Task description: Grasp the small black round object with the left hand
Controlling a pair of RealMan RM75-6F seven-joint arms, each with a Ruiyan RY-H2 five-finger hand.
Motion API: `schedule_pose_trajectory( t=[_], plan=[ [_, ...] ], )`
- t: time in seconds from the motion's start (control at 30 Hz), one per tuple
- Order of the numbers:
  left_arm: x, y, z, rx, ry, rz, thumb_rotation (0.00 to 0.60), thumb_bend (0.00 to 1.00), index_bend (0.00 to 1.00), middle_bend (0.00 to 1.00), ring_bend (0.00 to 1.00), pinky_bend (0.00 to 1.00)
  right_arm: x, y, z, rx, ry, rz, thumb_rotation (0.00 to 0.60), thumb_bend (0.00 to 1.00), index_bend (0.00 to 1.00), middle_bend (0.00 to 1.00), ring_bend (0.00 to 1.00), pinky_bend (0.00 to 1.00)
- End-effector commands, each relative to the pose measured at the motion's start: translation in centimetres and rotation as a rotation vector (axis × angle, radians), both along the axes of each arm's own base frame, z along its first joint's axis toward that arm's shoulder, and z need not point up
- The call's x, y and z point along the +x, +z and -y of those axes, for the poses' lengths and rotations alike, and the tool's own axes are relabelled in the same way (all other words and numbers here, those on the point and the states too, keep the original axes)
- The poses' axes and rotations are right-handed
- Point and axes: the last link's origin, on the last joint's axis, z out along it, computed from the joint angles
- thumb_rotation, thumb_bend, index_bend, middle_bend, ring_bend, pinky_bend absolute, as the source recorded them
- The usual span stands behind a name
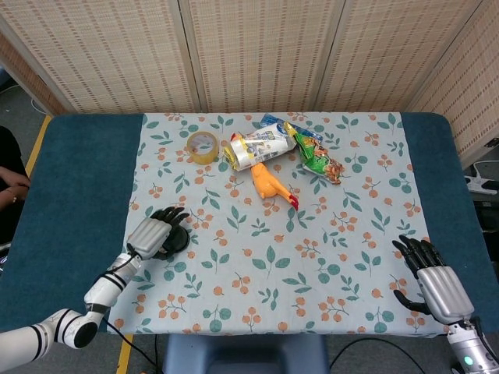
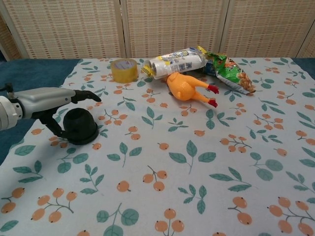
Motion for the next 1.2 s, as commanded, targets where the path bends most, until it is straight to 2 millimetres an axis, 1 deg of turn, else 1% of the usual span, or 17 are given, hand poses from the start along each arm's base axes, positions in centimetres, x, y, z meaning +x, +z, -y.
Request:
schedule_pose_trajectory(
  t=[0.03, 0.2, 0.37, 0.53, 0.57, 0.6, 0.67, 0.73, 0.8, 0.9, 1.0, 1.2],
  plan=[
    [-0.17, -0.06, -0.12, -0.001, 0.003, -0.022, 0.600, 0.32, 0.16, 0.00, 0.00, 0.14, 0.02, -0.01, -0.01, 0.002, 0.001, 0.001, 0.600, 0.20, 0.00, 0.00, 0.00, 0.00],
    [-0.29, 0.01, -0.09, 0.004, 0.001, -0.041, 0.600, 0.32, 0.23, 0.00, 0.00, 0.14, 0.00, 0.01, 0.01, 0.001, 0.000, 0.001, 0.600, 0.20, 0.00, 0.00, 0.00, 0.00],
    [-0.17, 0.05, -0.03, 0.005, -0.005, -0.041, 0.600, 0.32, 0.24, 0.00, 0.00, 0.14, 0.01, -0.11, 0.03, 0.005, -0.001, -0.001, 0.600, 0.20, 0.00, 0.00, 0.00, 0.00],
    [-0.31, 0.09, -0.09, -0.001, 0.004, -0.041, 0.600, 0.32, 0.30, 0.00, 0.00, 0.14, -0.02, -0.08, 0.04, 0.002, -0.002, -0.002, 0.600, 0.20, 0.00, 0.00, 0.00, 0.00],
    [-0.36, 0.09, -0.11, -0.005, 0.009, -0.039, 0.600, 0.31, 0.32, 0.03, 0.00, 0.15, -0.03, -0.09, 0.05, 0.002, -0.003, -0.003, 0.600, 0.20, 0.00, 0.00, 0.00, 0.00],
    [-0.35, 0.13, -0.16, -0.004, 0.009, -0.037, 0.600, 0.31, 0.33, 0.07, 0.00, 0.14, -0.03, -0.10, 0.06, 0.003, -0.003, -0.003, 0.600, 0.20, 0.00, 0.00, 0.00, 0.00],
    [-0.40, 0.13, -0.19, -0.002, 0.008, -0.033, 0.600, 0.32, 0.37, 0.23, 0.07, 0.12, -0.03, -0.13, 0.06, 0.003, -0.003, -0.004, 0.600, 0.20, 0.00, 0.00, 0.00, 0.00],
    [-0.41, 0.13, -0.19, -0.002, 0.003, -0.033, 0.600, 0.33, 0.39, 0.35, 0.14, 0.10, -0.02, -0.15, 0.05, 0.004, -0.003, -0.004, 0.600, 0.20, 0.00, 0.00, 0.00, 0.00],
    [-0.39, 0.16, -0.17, -0.001, -0.003, -0.031, 0.600, 0.34, 0.41, 0.41, 0.18, 0.09, -0.02, -0.15, 0.05, 0.003, -0.004, -0.005, 0.600, 0.20, 0.00, 0.00, 0.00, 0.00],
    [-0.25, 0.15, 0.01, 0.002, -0.016, -0.027, 0.600, 0.37, 0.44, 0.52, 0.33, 0.12, -0.03, -0.17, 0.06, 0.004, -0.005, -0.006, 0.600, 0.20, 0.00, 0.00, 0.00, 0.00],
    [-0.18, 0.16, 0.13, 0.019, -0.041, -0.032, 0.600, 0.39, 0.46, 0.56, 0.41, 0.16, -0.03, -0.24, 0.07, 0.006, -0.006, -0.008, 0.600, 0.20, 0.00, 0.00, 0.00, 0.00],
    [-0.04, 0.09, 0.23, 0.047, -0.068, -0.022, 0.600, 0.42, 0.49, 0.58, 0.45, 0.20, -0.05, -0.25, 0.08, 0.006, -0.007, -0.009, 0.600, 0.20, 0.00, 0.00, 0.00, 0.00]
  ],
)
